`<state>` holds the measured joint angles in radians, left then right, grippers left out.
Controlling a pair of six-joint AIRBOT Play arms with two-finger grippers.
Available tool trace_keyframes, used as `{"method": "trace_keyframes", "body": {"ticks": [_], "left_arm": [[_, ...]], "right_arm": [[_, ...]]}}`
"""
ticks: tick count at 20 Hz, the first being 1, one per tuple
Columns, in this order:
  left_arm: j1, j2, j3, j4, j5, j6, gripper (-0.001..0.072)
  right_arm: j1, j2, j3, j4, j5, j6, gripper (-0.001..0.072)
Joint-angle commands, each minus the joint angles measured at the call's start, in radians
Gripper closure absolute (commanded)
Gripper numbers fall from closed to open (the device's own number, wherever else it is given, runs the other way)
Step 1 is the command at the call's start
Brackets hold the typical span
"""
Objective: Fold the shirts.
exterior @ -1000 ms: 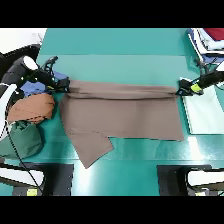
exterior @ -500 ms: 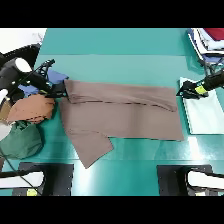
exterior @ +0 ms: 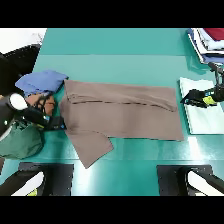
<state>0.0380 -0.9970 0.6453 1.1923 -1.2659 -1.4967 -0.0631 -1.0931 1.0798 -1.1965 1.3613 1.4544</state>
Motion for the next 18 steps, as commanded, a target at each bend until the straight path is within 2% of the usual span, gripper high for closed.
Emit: {"method": "trace_keyframes", "body": {"ticks": [1, 4, 6, 9, 10, 11, 12, 15, 18], "left_arm": [[0.000, 0.051, -0.177, -0.134, 0.073, -0.013, 0.0207], [0.000, 0.050, -0.233, -0.210, 0.138, -0.006, 0.0207], [-0.008, 0.050, -0.243, -0.271, 0.168, 0.042, 0.0208], [-0.089, 0.050, -0.243, -0.288, 0.214, 0.049, 0.0209], [-0.110, 0.050, -0.243, -0.288, 0.216, 0.045, 0.0264], [-0.119, 0.050, -0.240, -0.288, 0.210, 0.045, 0.0584], [-0.119, 0.051, -0.232, -0.288, 0.204, 0.045, 0.0677], [-0.119, 0.051, -0.158, -0.276, 0.138, 0.046, 0.0684], [-0.119, 0.051, -0.071, -0.271, 0.089, 0.050, 0.0684]], "right_arm": [[-0.001, 0.052, -0.023, 0.000, -0.021, 0.000, 0.0308], [0.000, 0.062, -0.018, 0.001, -0.023, 0.000, 0.0307], [-0.001, 0.062, -0.018, 0.001, -0.024, 0.000, 0.0308], [0.000, 0.062, -0.018, 0.001, -0.021, 0.000, 0.0307], [-0.001, 0.062, -0.018, 0.000, -0.011, 0.000, 0.0308], [-0.005, 0.062, -0.018, -0.005, 0.008, -0.002, 0.0308], [-0.019, 0.062, -0.019, -0.003, 0.026, -0.013, 0.0308], [-0.122, 0.072, -0.075, -0.005, 0.080, -0.024, 0.0308], [-0.287, 0.111, -0.266, -0.011, 0.085, -0.026, 0.0300]]}}
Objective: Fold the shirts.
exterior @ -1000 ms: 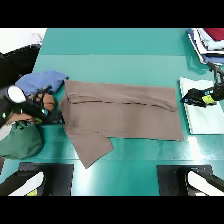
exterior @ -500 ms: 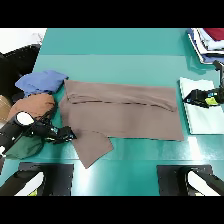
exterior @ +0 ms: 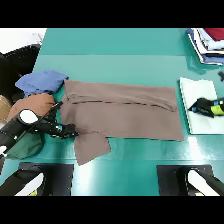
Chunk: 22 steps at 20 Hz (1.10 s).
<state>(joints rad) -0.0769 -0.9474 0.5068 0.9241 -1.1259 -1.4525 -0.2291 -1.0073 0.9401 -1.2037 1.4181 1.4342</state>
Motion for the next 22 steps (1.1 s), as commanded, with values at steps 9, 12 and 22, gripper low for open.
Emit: {"method": "trace_keyframes", "body": {"ticks": [9, 12, 22], "left_arm": [[-0.005, 0.001, 0.106, 0.019, -0.009, 0.005, 0.0684], [-0.005, 0.001, 0.106, 0.021, -0.004, 0.005, 0.0684], [-0.005, 0.156, 0.114, 0.268, -0.193, -0.089, 0.0685]], "right_arm": [[-0.301, 0.041, -0.507, 0.118, -0.155, -0.016, 0.0207], [-0.267, 0.041, -0.510, 0.164, -0.203, -0.032, 0.0280], [-0.028, 0.134, -0.361, -0.058, -0.084, -0.037, 0.0691]]}}
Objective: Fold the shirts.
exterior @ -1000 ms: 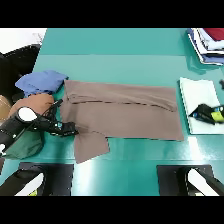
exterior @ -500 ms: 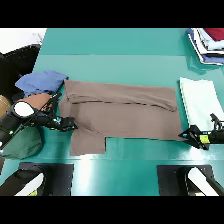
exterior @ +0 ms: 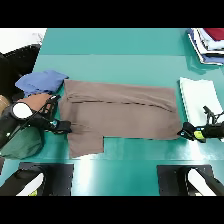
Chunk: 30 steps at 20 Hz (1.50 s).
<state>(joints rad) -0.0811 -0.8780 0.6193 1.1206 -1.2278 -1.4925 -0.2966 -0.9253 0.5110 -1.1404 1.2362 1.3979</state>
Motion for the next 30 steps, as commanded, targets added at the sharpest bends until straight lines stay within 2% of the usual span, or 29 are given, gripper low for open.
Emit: {"method": "trace_keyframes", "body": {"ticks": [1, 4, 6, 8, 11, 12, 16, 21, 22, 23, 24, 25, 27, 29, 30], "left_arm": [[0.000, 0.135, 0.002, 0.069, -0.131, -0.063, 0.0685], [0.000, 0.254, 0.007, 0.035, -0.265, -0.106, 0.0685], [0.000, 0.257, 0.042, 0.024, -0.277, -0.105, 0.0685], [0.000, 0.257, 0.082, 0.035, -0.184, -0.087, 0.0685], [0.000, 0.217, 0.141, 0.097, 0.007, -0.070, 0.0685], [0.000, 0.174, 0.169, 0.124, 0.045, -0.067, 0.0685], [0.000, -0.094, 0.292, 0.131, 0.167, 0.033, 0.0683], [0.000, -0.393, 0.431, 0.129, 0.356, 0.045, 0.0683], [0.000, -0.427, 0.449, 0.129, 0.374, 0.045, 0.0681], [0.000, -0.449, 0.461, 0.124, 0.375, 0.041, 0.0575], [0.000, -0.462, 0.467, 0.111, 0.375, 0.041, 0.0286], [0.000, -0.462, 0.467, 0.089, 0.375, 0.041, 0.0154], [0.000, -0.461, 0.488, 0.083, 0.342, 0.042, 0.0157], [0.000, -0.461, 0.529, 0.083, 0.240, 0.042, 0.0158], [0.000, -0.461, 0.544, 0.077, 0.197, 0.042, 0.0164]], "right_arm": [[0.037, 0.090, 0.101, -0.158, 0.153, 0.000, 0.0692], [0.019, 0.206, 0.184, -0.200, 0.277, -0.001, 0.0692], [0.037, 0.238, 0.236, -0.197, 0.285, -0.001, 0.0692], [0.085, 0.209, 0.274, -0.195, 0.252, 0.000, 0.0692], [0.165, 0.065, 0.332, -0.195, 0.163, 0.039, 0.0692], [0.180, 0.009, 0.359, -0.195, 0.133, 0.059, 0.0692], [0.222, -0.218, 0.510, -0.129, 0.089, 0.064, 0.0691], [0.238, -0.444, 0.666, -0.033, 0.072, 0.059, 0.0688], [0.237, -0.480, 0.687, -0.008, 0.070, 0.052, 0.0624], [0.236, -0.509, 0.704, 0.010, 0.073, 0.048, 0.0460], [0.235, -0.533, 0.720, 0.029, 0.074, 0.037, 0.0365], [0.232, -0.549, 0.733, 0.038, 0.076, 0.018, 0.0361], [0.212, -0.557, 0.747, 0.050, 0.084, -0.009, 0.0361], [0.172, -0.557, 0.746, 0.049, 0.131, -0.040, 0.0348], [0.140, -0.557, 0.737, 0.051, 0.154, -0.047, 0.0285]]}}
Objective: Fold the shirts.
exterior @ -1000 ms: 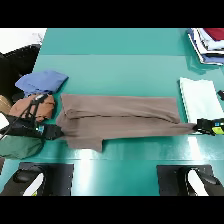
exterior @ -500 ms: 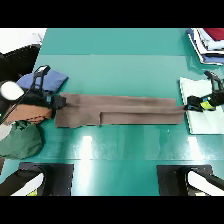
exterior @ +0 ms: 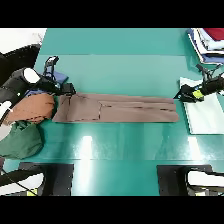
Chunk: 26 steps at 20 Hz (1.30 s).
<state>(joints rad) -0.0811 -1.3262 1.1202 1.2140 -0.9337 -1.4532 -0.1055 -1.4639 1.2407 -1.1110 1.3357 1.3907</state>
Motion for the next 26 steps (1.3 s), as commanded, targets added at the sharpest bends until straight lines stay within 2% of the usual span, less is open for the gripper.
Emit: {"method": "trace_keyframes", "body": {"ticks": [1, 2, 3, 6, 10, 12, 13, 14, 16, 17, 21, 26], "left_arm": [[0.000, -0.013, 0.051, -0.028, -0.126, 0.003, 0.0347], [0.000, -0.013, 0.050, -0.044, -0.134, 0.011, 0.0572], [0.000, -0.014, 0.050, -0.062, -0.134, 0.019, 0.0682], [0.000, -0.014, 0.050, -0.150, -0.118, 0.021, 0.0683], [-0.001, -0.014, 0.050, -0.211, -0.108, 0.020, 0.0683], [-0.001, -0.014, 0.050, -0.220, -0.110, 0.020, 0.0683], [-0.003, -0.016, 0.050, -0.235, -0.117, 0.017, 0.0683], [-0.016, -0.019, 0.050, -0.234, -0.114, 0.013, 0.0684], [-0.064, -0.040, 0.051, -0.235, -0.099, 0.013, 0.0684], [-0.096, -0.056, 0.051, -0.235, -0.081, 0.010, 0.0684], [-0.259, -0.160, 0.062, -0.277, 0.054, -0.014, 0.0684], [-0.417, -0.382, 0.301, -0.287, 0.025, -0.039, 0.0684]], "right_arm": [[-0.082, -0.020, -0.002, 0.021, 0.073, -0.042, 0.0223], [-0.113, -0.025, -0.019, 0.024, 0.086, -0.042, 0.0178], [-0.137, -0.029, -0.044, 0.035, 0.089, -0.045, 0.0178], [-0.179, -0.064, -0.142, 0.157, 0.074, -0.127, 0.0178], [-0.153, -0.151, -0.181, 0.286, 0.055, -0.172, 0.0179], [-0.134, -0.168, -0.172, 0.299, 0.056, -0.173, 0.0182], [-0.087, -0.186, -0.149, 0.298, 0.054, -0.175, 0.0235], [-0.070, -0.186, -0.143, 0.296, 0.050, -0.195, 0.0323], [-0.042, -0.185, -0.125, 0.297, 0.060, -0.233, 0.0644], [-0.040, -0.179, -0.114, 0.299, 0.069, -0.233, 0.0692], [-0.039, -0.058, -0.036, 0.306, 0.124, -0.204, 0.0692], [0.029, 0.126, 0.155, 0.308, 0.126, -0.119, 0.0693]]}}
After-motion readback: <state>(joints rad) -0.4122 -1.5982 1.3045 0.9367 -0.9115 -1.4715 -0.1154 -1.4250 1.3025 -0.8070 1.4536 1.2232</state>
